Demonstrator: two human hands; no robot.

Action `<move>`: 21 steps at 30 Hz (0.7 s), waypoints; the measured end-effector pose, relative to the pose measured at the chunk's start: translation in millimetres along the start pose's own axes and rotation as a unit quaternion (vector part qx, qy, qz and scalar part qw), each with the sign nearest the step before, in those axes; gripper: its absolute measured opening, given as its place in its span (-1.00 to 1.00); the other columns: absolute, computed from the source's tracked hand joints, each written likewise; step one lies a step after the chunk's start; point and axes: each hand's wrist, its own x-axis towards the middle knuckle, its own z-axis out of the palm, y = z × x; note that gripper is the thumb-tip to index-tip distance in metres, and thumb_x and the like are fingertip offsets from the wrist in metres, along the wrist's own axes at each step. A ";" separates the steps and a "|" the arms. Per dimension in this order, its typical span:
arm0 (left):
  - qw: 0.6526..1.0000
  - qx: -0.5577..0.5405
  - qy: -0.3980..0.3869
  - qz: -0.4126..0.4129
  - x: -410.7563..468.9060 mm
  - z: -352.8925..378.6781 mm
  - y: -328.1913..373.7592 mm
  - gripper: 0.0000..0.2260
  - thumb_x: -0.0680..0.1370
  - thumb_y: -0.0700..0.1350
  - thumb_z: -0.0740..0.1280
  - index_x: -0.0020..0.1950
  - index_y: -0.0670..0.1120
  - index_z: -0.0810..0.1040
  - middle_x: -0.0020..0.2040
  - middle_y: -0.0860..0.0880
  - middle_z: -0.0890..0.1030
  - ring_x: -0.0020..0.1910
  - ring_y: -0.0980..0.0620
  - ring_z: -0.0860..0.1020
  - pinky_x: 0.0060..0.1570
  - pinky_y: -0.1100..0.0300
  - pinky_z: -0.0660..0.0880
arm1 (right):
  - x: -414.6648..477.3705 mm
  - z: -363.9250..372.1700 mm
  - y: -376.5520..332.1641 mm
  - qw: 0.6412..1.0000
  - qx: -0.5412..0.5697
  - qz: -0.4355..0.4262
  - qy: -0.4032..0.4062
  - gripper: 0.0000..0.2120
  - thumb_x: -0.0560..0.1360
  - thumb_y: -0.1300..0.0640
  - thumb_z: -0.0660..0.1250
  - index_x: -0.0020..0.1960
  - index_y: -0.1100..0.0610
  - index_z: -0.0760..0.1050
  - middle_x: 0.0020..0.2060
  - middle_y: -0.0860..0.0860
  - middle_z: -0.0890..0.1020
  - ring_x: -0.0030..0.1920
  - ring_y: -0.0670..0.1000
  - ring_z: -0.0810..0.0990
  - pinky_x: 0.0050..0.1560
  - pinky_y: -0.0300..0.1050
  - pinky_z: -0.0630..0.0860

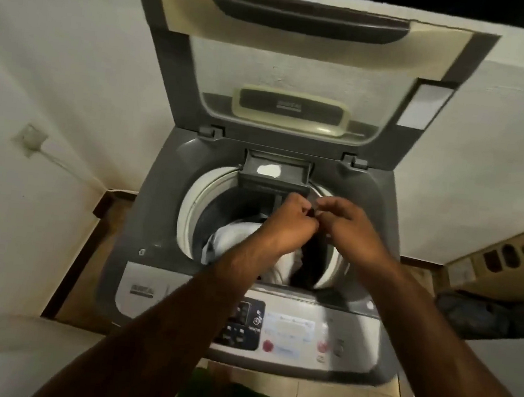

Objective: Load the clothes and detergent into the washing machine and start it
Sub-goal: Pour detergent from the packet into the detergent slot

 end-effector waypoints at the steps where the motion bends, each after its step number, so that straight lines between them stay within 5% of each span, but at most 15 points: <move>1: 0.999 -0.033 0.000 -0.022 10.1 -13.5 -5.7 -0.86 0.55 -0.25 0.31 -0.02 -0.02 0.44 -0.03 -0.08 0.55 -0.01 -0.05 0.53 -0.04 0.02 0.51 | 12.8 15.1 -1.1 0.999 0.039 0.030 -0.006 -0.81 0.61 0.27 0.29 0.19 0.12 0.57 -0.17 0.00 0.65 -0.16 -0.03 0.62 -0.22 -0.26 0.50; 4: 0.981 -0.159 0.012 -0.110 43.7 -45.8 -26.6 -0.91 0.58 -0.17 0.34 0.08 -0.12 0.55 0.01 -0.12 0.59 0.07 -0.08 0.57 0.03 0.04 0.55 | 49.1 50.4 -1.6 0.977 0.162 0.136 -0.014 -0.89 0.63 0.18 0.26 0.10 0.05 0.53 -0.15 0.01 0.65 -0.09 0.04 0.68 -0.10 -0.08 0.51; 7: 0.931 -0.309 0.020 -0.193 75.8 -68.6 -47.7 -0.61 0.59 -0.09 0.37 0.38 -0.19 0.48 0.30 -0.24 0.51 0.27 -0.22 0.54 0.07 -0.04 0.57 | 80.0 69.9 5.6 0.950 0.242 0.199 0.011 -0.86 0.65 0.05 0.27 0.16 0.06 0.53 -0.07 0.05 0.59 0.00 0.08 0.65 -0.04 -0.05 0.55; 10: 0.876 -0.427 0.035 -0.223 103.2 -81.6 -59.8 -0.50 0.56 -0.06 0.44 0.45 -0.16 0.41 0.42 -0.30 0.40 0.37 -0.29 0.47 0.14 -0.06 0.54 | 102.3 80.2 14.0 0.931 0.286 0.225 0.019 -0.75 0.64 -0.04 0.31 0.24 0.06 0.49 0.12 0.13 0.51 0.07 0.12 0.62 -0.09 -0.04 0.56; 16: 0.853 -0.478 0.077 -0.196 137.0 -89.1 -67.0 -0.84 0.53 -0.16 0.48 0.06 -0.13 0.57 0.21 -0.22 0.57 0.26 -0.21 0.55 0.13 0.02 0.57 | 129.4 87.1 22.3 0.908 0.348 0.229 0.038 -0.82 0.65 -0.04 0.32 0.09 0.07 0.55 0.10 0.14 0.59 0.06 0.08 0.64 -0.01 -0.06 0.58; 21: 0.848 -0.491 0.125 -0.157 147.7 -83.1 -73.8 -0.55 0.46 -0.11 0.55 0.28 -0.22 0.55 0.15 -0.22 0.67 0.11 -0.17 0.68 -0.09 0.15 0.68 | 142.9 86.2 22.5 0.907 0.354 0.207 0.095 -0.74 0.58 -0.05 0.44 0.14 0.11 0.59 0.07 0.16 0.69 -0.01 0.08 0.71 -0.13 -0.13 0.66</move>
